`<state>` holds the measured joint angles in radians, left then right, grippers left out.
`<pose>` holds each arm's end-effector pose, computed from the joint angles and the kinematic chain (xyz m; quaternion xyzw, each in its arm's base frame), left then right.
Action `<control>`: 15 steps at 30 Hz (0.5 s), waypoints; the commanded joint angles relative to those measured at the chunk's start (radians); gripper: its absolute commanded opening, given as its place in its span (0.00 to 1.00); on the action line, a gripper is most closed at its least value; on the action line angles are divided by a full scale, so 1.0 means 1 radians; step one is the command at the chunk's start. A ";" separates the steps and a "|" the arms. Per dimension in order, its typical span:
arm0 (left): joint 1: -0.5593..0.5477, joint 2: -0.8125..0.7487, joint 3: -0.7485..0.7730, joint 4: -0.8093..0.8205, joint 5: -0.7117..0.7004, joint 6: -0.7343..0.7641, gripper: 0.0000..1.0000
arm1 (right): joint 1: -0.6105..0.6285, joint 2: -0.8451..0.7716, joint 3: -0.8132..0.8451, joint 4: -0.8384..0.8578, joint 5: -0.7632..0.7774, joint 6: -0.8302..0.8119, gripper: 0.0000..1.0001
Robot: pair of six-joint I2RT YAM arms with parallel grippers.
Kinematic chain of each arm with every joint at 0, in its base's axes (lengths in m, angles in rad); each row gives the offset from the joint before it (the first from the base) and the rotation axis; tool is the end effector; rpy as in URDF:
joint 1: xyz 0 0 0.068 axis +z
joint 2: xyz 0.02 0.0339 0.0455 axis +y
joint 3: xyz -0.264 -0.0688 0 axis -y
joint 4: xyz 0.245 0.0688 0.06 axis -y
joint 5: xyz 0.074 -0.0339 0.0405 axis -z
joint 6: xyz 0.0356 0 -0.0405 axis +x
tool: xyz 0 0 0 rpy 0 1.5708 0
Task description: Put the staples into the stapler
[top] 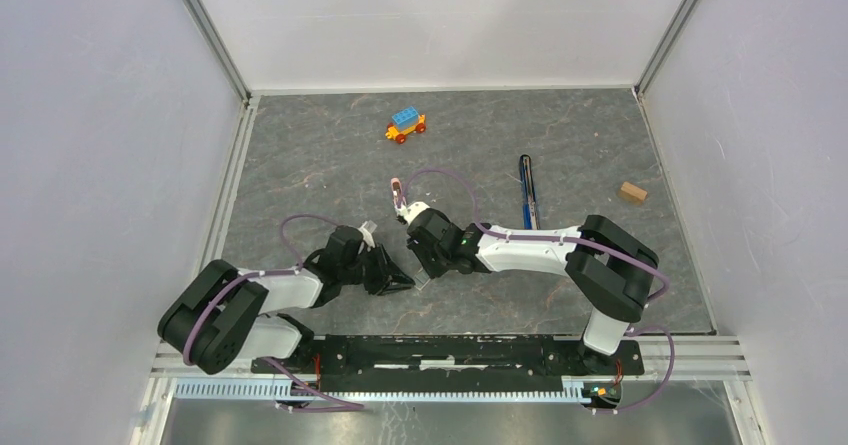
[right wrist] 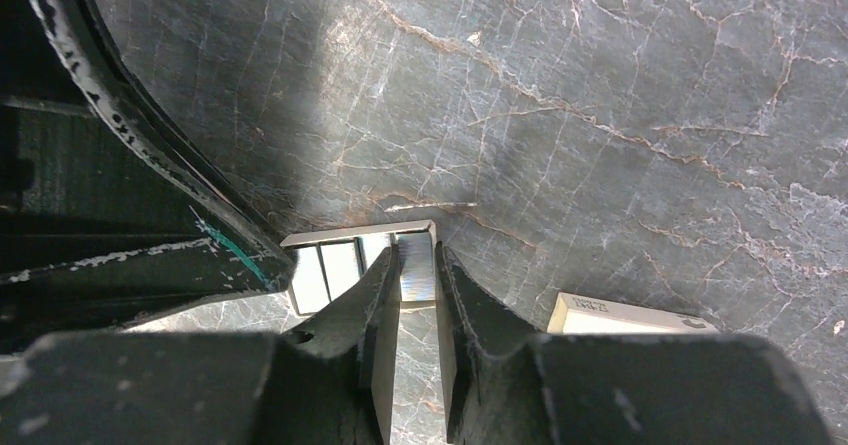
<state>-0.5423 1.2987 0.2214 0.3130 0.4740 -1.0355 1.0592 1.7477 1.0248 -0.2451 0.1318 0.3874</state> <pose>0.1580 -0.1142 0.1073 -0.1289 0.8895 -0.4228 0.1155 0.1763 0.3045 0.1663 -0.2956 0.9060 0.1489 0.2637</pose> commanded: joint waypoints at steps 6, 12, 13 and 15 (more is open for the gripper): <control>-0.031 0.036 0.021 0.088 -0.036 -0.030 0.22 | 0.001 -0.029 -0.033 0.059 -0.057 0.031 0.22; -0.032 0.025 0.042 0.032 -0.068 0.016 0.21 | 0.000 -0.042 -0.050 0.060 -0.061 0.048 0.20; -0.032 0.021 0.046 0.018 -0.074 0.027 0.21 | -0.001 -0.041 -0.046 0.054 -0.056 0.048 0.20; -0.031 0.012 0.051 -0.007 -0.088 0.043 0.20 | -0.001 -0.040 -0.045 0.047 -0.050 0.046 0.20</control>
<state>-0.5694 1.3300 0.2363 0.3351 0.4515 -1.0538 1.0515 1.7302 0.9882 -0.1986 0.1085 0.4088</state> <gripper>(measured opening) 0.213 0.207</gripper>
